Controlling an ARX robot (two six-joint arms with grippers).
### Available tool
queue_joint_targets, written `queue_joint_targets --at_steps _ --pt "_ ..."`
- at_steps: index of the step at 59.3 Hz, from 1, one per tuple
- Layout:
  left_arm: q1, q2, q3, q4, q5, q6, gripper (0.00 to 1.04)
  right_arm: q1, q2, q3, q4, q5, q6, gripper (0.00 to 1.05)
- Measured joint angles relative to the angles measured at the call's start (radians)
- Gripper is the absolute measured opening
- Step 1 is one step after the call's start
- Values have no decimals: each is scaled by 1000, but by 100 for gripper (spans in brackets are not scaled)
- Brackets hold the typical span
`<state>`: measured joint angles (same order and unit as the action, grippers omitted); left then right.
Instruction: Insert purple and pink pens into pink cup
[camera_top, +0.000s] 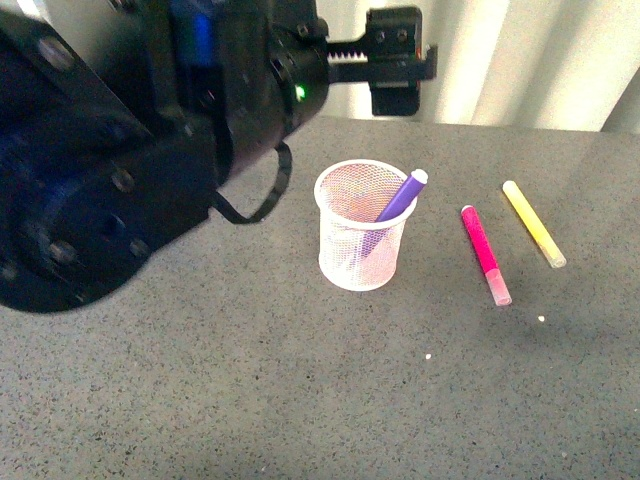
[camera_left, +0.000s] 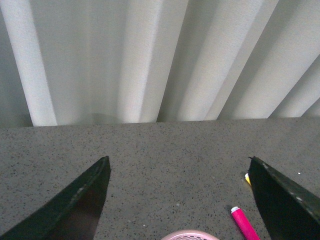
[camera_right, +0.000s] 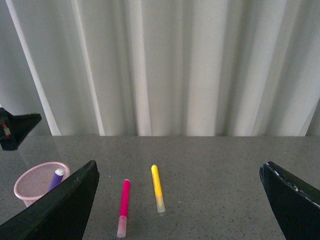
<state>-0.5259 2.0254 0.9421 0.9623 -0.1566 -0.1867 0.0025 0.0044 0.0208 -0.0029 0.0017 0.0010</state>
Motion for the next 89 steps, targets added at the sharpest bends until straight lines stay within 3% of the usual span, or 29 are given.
queue_joint_targets --at_steps 3,10,16,20,32,38,42,48,65,89 --pt "12 -52 -1 -89 34 10 100 0 0 0 0 0 0 98" --pt "43 -233 -3 -468 156 137 98 0 0 0 0 0 0 98" --pt "72 -399 -55 -768 193 248 98 0 0 0 0 0 0 98" --pt "87 -494 -102 -836 192 290 98 0 0 0 0 0 0 98" --pt "93 -510 -107 -826 169 314 98 0 0 0 0 -2 0 98" --pt "87 -503 -278 -375 -139 248 81 0 0 0 0 -2 0 98" --pt "112 -534 -391 -162 -204 224 70 0 0 0 0 0 0 98" --pt "175 -630 -511 -8 -185 204 52 0 0 0 0 0 0 98" --pt "293 -840 -714 -17 -64 185 4 0 0 0 0 0 0 98" --pt "422 -1120 -903 -114 57 185 4 0 0 0 0 0 0 98"
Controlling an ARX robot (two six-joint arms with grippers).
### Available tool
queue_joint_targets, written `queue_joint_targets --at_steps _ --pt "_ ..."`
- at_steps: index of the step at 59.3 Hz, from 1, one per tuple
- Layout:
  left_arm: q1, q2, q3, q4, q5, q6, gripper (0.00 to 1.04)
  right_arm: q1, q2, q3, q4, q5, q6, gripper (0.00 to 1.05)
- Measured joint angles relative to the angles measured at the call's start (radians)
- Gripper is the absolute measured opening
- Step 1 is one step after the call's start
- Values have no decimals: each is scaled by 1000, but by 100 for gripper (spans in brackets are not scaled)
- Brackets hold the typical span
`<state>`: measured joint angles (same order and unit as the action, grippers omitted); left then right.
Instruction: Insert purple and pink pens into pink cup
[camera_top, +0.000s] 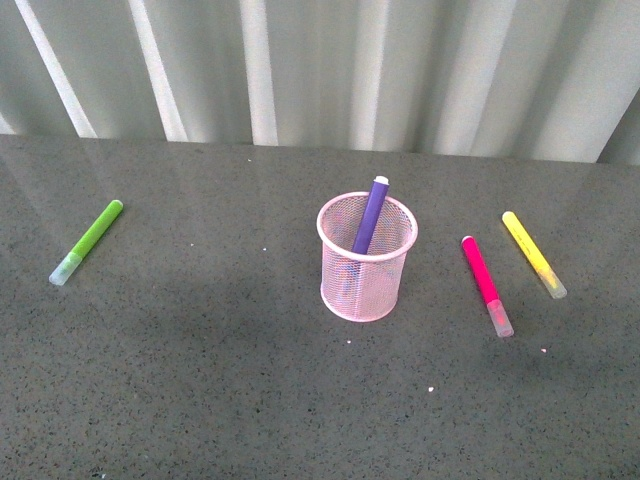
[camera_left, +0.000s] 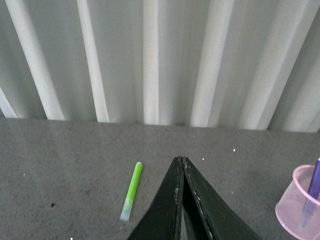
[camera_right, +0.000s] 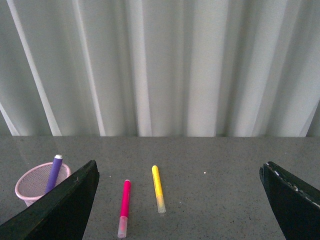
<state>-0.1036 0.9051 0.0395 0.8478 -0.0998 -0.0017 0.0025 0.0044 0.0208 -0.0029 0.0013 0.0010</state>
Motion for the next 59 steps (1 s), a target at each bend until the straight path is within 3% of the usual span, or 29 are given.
queue_joint_targets --at_steps 3,7,12,59 --pt "10 -38 -10 -32 7 0 4 0 0 0 0 0 0 98" --pt "69 -110 -17 -90 85 0 4 0 0 0 0 0 0 98" --pt "100 -212 -18 -175 94 0 4 0 0 0 0 0 0 98" --pt "101 -672 -19 -611 97 0 4 0 0 0 0 0 0 98"
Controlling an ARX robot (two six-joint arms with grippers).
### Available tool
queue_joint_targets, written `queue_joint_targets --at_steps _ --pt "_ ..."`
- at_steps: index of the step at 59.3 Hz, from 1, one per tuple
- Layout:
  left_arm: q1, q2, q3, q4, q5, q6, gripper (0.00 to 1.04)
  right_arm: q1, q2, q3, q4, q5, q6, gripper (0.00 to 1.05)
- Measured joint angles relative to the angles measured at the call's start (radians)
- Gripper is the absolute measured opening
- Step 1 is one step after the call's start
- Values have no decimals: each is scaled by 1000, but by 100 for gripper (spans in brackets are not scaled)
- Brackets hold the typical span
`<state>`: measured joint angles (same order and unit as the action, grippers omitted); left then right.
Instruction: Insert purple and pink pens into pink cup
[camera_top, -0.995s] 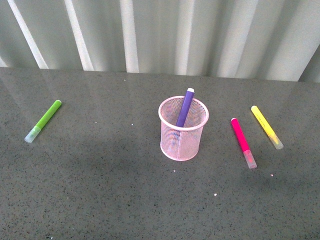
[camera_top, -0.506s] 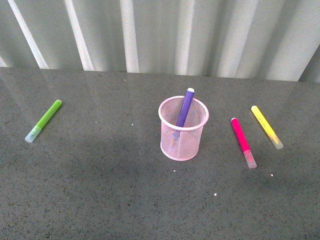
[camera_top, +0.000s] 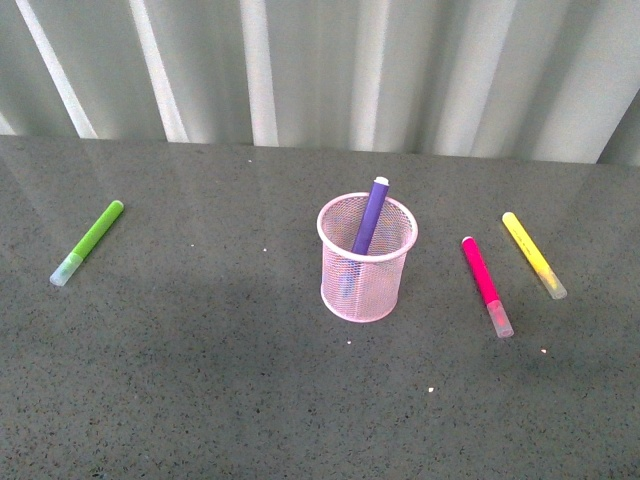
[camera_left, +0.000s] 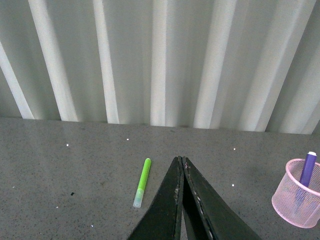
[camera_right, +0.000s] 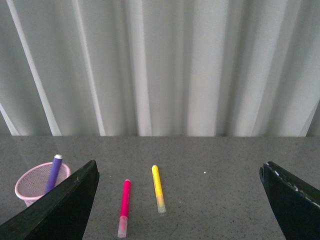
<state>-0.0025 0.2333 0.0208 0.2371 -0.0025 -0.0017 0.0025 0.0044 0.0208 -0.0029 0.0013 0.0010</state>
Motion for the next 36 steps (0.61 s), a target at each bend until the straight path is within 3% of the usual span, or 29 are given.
queue_joint_targets --at_steps 13,21,34,36 --pt "0 -58 0 -58 0 0 4 0 0 0 0 0 0 98" --pt "0 -210 0 -230 2 0 4 0 0 0 0 0 0 98" --pt "0 -229 0 -237 2 0 4 0 0 0 0 0 0 98" --pt "0 -229 0 -237 2 -1 9 0 0 0 0 0 0 98"
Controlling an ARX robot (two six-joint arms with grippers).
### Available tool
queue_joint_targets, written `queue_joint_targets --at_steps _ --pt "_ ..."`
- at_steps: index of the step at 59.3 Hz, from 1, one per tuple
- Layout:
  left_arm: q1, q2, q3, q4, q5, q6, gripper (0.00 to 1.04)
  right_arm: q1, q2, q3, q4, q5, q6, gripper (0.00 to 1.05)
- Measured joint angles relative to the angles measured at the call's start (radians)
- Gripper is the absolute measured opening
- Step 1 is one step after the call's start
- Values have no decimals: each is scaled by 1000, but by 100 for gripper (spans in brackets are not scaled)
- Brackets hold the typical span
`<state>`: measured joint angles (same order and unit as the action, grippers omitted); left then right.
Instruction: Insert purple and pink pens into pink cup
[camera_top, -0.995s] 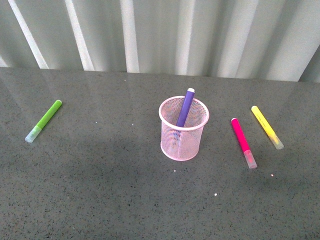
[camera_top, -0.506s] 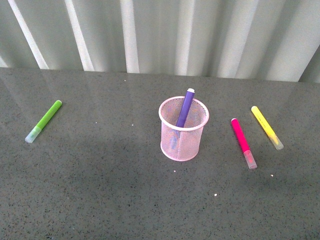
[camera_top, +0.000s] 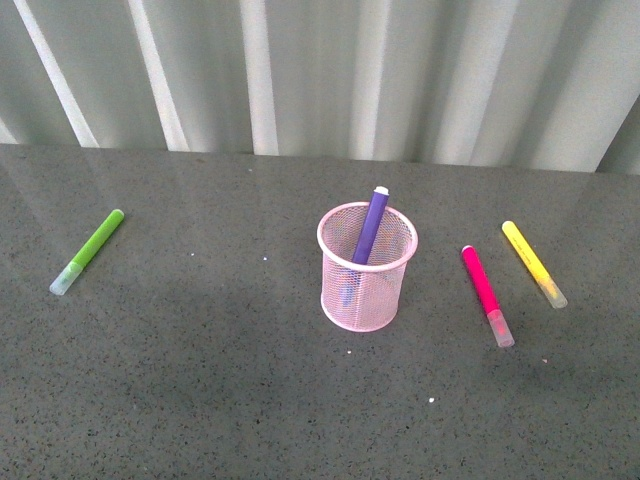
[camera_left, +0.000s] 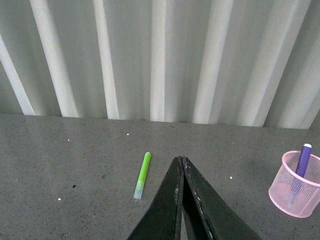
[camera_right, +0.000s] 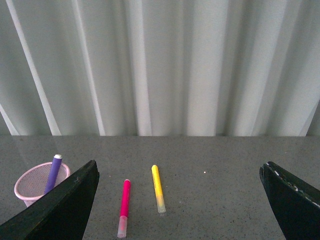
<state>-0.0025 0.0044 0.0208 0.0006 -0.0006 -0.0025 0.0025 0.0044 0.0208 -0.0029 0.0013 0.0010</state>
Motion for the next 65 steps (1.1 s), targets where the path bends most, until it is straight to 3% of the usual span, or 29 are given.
queue_joint_targets --at_steps 21,23,26,30,37,50,65 --pt "0 0 0 0 0 0 71 0 2 1 -2 1 0 98" --pt "0 0 0 0 0 0 77 16 34 23 -65 57 14 98" --pt "0 0 0 0 0 0 86 31 226 110 -171 221 13 98" --pt "0 -2 0 0 1 0 98 5 481 198 -111 260 5 98" --pt "0 -2 0 0 0 0 98 -14 895 390 -12 167 26 98" --pt "0 -2 0 0 0 0 98 76 1401 636 -37 61 54 98" --pt "0 -2 0 0 0 0 98 118 1640 852 -71 93 92 98"
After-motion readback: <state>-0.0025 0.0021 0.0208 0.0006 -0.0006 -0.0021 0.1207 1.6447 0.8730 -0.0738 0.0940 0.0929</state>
